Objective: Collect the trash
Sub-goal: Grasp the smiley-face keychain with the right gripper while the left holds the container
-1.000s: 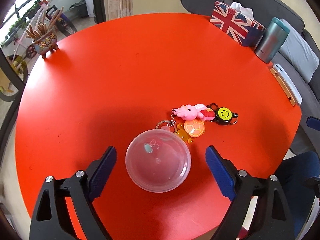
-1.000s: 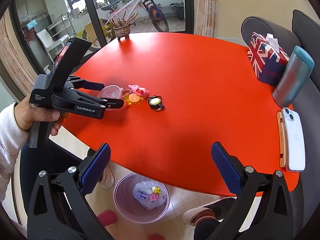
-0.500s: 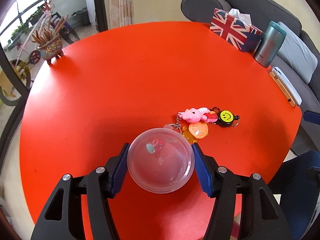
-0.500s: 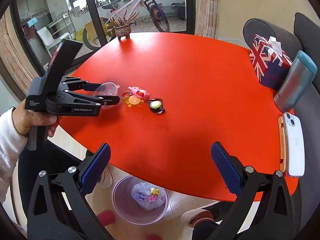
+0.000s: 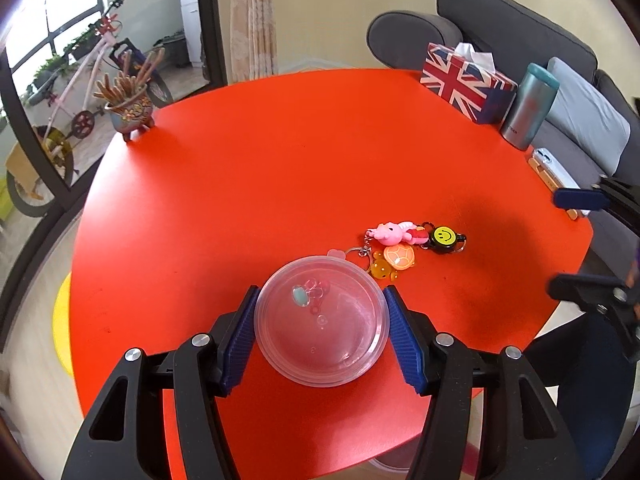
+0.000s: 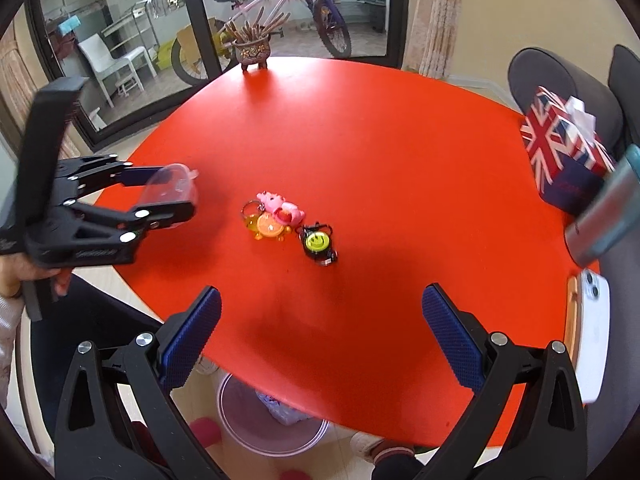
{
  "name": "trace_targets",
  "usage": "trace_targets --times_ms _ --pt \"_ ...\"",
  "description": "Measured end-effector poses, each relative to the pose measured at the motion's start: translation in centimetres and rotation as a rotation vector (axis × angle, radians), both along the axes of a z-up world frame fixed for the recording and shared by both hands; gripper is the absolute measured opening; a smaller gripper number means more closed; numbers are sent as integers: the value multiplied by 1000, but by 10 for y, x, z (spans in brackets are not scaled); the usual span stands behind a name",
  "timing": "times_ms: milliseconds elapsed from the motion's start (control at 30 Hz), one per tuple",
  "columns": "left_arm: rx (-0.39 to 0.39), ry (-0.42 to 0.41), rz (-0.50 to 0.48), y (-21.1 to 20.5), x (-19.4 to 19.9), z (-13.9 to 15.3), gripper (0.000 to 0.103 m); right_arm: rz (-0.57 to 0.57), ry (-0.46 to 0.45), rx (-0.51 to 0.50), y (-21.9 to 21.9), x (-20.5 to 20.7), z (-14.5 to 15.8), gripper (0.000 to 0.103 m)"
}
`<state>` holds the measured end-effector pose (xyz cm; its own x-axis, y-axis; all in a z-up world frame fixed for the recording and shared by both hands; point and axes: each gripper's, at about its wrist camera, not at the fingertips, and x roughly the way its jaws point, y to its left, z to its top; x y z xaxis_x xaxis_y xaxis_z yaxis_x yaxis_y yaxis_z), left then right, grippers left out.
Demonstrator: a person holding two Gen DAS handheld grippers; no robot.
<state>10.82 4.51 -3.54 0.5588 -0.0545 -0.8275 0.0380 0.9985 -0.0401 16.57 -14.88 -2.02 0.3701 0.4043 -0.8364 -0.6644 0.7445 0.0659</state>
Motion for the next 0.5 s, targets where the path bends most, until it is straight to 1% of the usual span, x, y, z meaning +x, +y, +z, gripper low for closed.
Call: trace_targets --times_ms 200,500 --pt "-10 -11 14 10 -7 5 59 27 53 -39 23 25 -9 98" --pt "-32 -14 35 22 -13 4 59 66 179 -106 50 59 -29 98"
